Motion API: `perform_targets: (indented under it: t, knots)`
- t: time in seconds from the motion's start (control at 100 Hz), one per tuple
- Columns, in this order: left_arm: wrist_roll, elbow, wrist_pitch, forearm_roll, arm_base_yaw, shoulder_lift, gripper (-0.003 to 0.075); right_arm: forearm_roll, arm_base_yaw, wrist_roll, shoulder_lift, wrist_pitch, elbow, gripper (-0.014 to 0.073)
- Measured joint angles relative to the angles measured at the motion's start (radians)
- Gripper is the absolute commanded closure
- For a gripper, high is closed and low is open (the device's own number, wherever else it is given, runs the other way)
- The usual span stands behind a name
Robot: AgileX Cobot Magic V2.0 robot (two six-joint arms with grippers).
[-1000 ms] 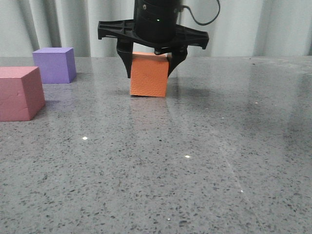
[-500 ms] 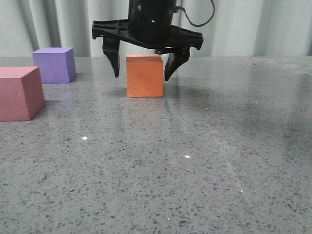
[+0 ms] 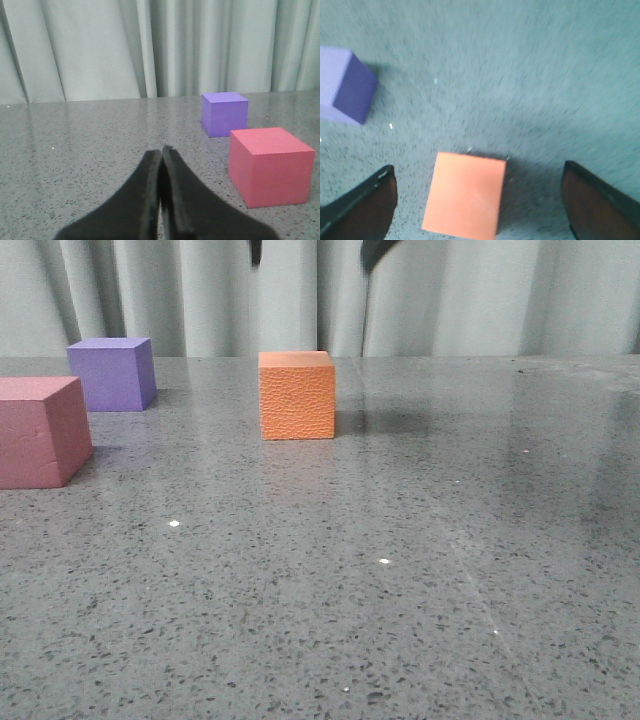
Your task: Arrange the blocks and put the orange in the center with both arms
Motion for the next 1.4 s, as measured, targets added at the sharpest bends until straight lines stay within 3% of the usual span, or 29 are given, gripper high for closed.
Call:
perform_targets:
  t: [0.33,0.82,1.07,1.4]
  knots:
    - [0.0,0.0,0.0,0.0,0.0,0.0,0.0731,-0.022,-0.148,-0.154,-0.243,0.034,0.117,-0.0059]
    - [0.0,0.0,0.0,0.0,0.0,0.0,0.0731,-0.022,-0.433,-0.179,-0.664,-0.004,0.723,-0.0059]
    - [0.0,0.0,0.0,0.0,0.0,0.0,0.0731,-0.022,-0.451,-0.179,-0.907,0.02,0.941,-0.0059]
    - [0.0,0.0,0.0,0.0,0.0,0.0,0.0731,-0.022,-0.451,-0.18,-1.201,0.078,1.108,-0.0059]
